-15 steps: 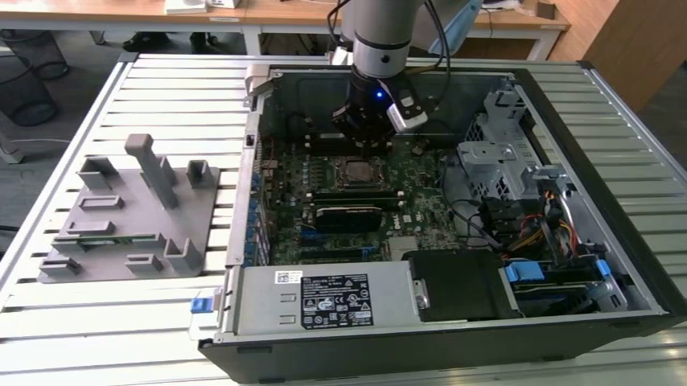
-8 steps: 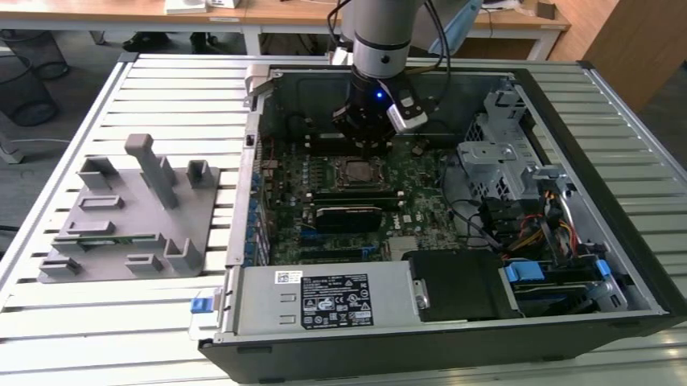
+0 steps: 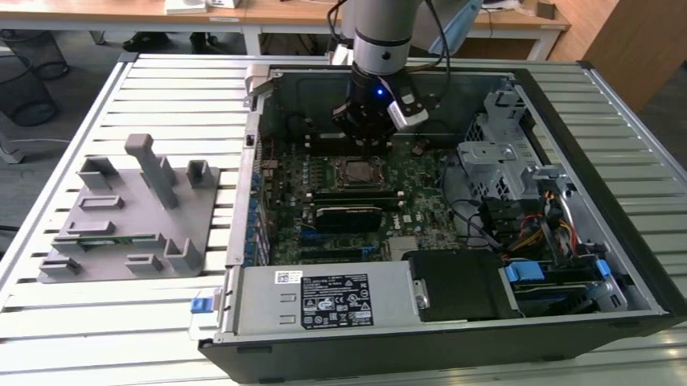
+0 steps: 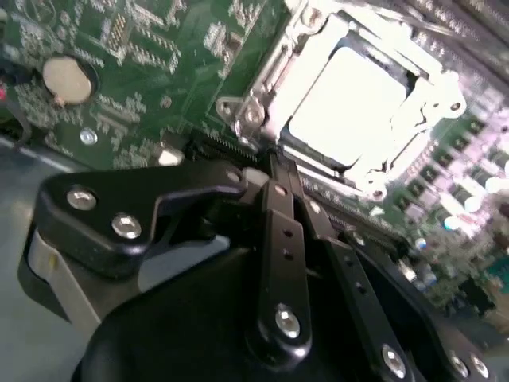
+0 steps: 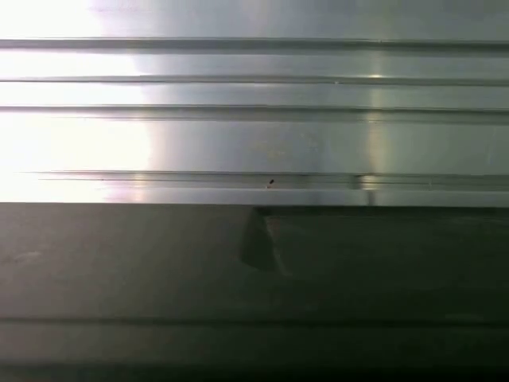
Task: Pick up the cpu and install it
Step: 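Install the first cpu locking lever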
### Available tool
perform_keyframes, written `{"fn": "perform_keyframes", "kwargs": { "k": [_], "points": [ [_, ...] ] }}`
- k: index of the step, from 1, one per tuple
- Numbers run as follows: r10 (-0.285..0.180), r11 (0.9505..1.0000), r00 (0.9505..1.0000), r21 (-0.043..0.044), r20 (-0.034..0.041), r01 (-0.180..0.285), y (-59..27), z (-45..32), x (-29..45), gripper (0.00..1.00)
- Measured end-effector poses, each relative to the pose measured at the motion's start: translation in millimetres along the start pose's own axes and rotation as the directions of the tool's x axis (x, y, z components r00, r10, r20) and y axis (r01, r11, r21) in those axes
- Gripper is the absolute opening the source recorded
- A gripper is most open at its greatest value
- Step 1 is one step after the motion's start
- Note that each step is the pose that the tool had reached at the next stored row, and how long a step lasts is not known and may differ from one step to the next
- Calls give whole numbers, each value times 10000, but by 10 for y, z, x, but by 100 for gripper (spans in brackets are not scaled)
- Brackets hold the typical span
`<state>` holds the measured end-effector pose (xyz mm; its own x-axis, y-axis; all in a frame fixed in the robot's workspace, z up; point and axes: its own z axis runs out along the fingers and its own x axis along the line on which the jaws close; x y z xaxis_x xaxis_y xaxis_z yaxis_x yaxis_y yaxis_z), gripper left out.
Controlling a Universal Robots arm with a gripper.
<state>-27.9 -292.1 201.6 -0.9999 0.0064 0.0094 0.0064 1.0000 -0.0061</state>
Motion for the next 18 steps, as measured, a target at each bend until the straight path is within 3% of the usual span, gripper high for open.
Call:
{"fn": "perform_keyframes", "kwargs": {
  "k": [18],
  "points": [
    [0, 10000, 10000, 2, -1, 0, -53, -20, 0, 11]
  ]
}}
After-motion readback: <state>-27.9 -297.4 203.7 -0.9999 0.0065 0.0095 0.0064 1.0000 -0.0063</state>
